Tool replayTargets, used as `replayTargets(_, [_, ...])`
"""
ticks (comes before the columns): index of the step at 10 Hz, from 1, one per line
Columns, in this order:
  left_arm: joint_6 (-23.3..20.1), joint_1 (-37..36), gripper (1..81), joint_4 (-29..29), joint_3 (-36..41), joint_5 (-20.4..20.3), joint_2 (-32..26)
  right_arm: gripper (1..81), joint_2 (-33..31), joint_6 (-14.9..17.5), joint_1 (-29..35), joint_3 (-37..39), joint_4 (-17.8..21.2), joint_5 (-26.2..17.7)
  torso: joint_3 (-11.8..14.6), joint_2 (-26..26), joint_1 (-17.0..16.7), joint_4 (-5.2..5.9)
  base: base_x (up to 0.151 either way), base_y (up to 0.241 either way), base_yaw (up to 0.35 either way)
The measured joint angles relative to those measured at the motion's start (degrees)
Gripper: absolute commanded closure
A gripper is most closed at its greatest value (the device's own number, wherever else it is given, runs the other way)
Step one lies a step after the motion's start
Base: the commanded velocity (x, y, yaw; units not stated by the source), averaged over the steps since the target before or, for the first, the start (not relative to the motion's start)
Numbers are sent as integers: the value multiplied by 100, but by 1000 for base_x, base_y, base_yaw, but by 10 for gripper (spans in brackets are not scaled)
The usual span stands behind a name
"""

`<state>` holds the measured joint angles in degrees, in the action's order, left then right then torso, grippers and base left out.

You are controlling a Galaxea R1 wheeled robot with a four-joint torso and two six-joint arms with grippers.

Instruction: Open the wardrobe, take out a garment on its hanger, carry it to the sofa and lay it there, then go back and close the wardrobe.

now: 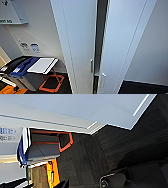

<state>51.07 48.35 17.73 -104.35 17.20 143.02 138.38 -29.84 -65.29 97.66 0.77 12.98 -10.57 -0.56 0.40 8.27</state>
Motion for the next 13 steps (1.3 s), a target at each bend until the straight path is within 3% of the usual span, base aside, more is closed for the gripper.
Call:
replayTargets(4, [-2, 1242, 10, 978, -162, -483, 32, 10, 708, 2, -606, 1215, -1072, -491, 0, 0, 0, 0, 0, 0, 0])
replayTargets(6, [-2, 1871, 10, 1469, -430, -839, 177, 10, 1063, 2, -877, 1893, -1421, -673, 2, -2, 0, 0, 0, 0, 0])
replayTargets(10, [0, 2700, 10, 2048, -1935, -1626, 740, 10, 1931, 7, -1208, 3534, -1918, -1167, 5, -2, -5, 0, 0, 0, 0])
replayTargets(13, [-2, 3078, 10, 2282, -3099, -2119, 1534, 10, 2693, 16, -1674, 4503, -2386, -1414, 7, -4, -6, 0, 0, 0, 0])
